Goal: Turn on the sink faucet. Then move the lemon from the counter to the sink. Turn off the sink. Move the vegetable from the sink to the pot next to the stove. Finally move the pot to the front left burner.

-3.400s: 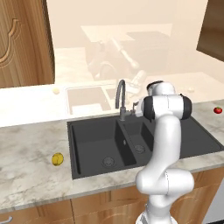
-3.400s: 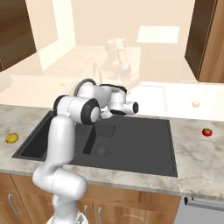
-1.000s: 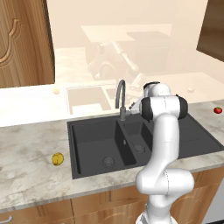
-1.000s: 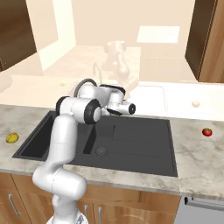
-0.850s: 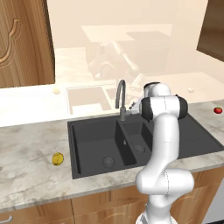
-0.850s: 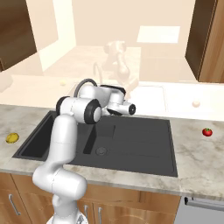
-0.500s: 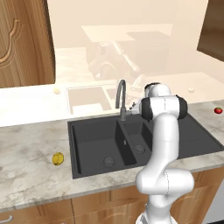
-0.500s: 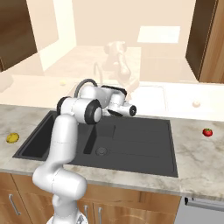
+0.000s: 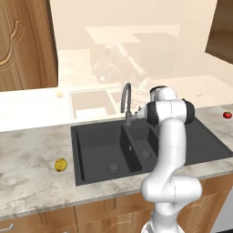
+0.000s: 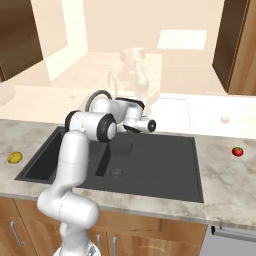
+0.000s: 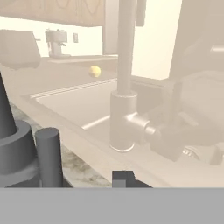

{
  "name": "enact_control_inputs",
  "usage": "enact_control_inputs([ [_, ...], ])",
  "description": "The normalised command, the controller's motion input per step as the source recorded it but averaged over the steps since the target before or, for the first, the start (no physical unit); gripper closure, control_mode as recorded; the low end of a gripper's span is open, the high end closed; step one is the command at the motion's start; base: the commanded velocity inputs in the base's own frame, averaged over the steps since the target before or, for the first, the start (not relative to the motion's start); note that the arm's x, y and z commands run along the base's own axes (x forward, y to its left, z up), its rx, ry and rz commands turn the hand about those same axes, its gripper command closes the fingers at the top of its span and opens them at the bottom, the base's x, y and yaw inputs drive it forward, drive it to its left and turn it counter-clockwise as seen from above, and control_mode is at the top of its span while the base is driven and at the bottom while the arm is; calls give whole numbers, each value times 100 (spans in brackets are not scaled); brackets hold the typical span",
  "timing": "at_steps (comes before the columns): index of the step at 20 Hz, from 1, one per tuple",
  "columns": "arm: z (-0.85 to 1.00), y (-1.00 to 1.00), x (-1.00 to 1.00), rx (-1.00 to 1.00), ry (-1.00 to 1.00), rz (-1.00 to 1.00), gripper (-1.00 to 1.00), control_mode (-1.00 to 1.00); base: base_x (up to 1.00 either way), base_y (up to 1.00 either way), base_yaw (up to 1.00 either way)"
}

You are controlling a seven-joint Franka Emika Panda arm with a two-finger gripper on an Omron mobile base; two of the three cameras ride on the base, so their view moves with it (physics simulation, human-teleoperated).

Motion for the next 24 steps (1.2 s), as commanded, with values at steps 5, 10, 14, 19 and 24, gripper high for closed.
enact_control_inputs([
  [5,-48,-94,5,11,8,-1,100,-100,0,0,0],
  [10,-41,-100,6,15,6,-1,100,-100,0,0,0],
  [14,-41,-99,7,15,7,0,100,-100,0,0,0],
  [19,-43,-96,9,13,8,0,100,-100,0,0,0],
  [24,-51,-96,7,11,10,0,100,-100,0,0,0],
])
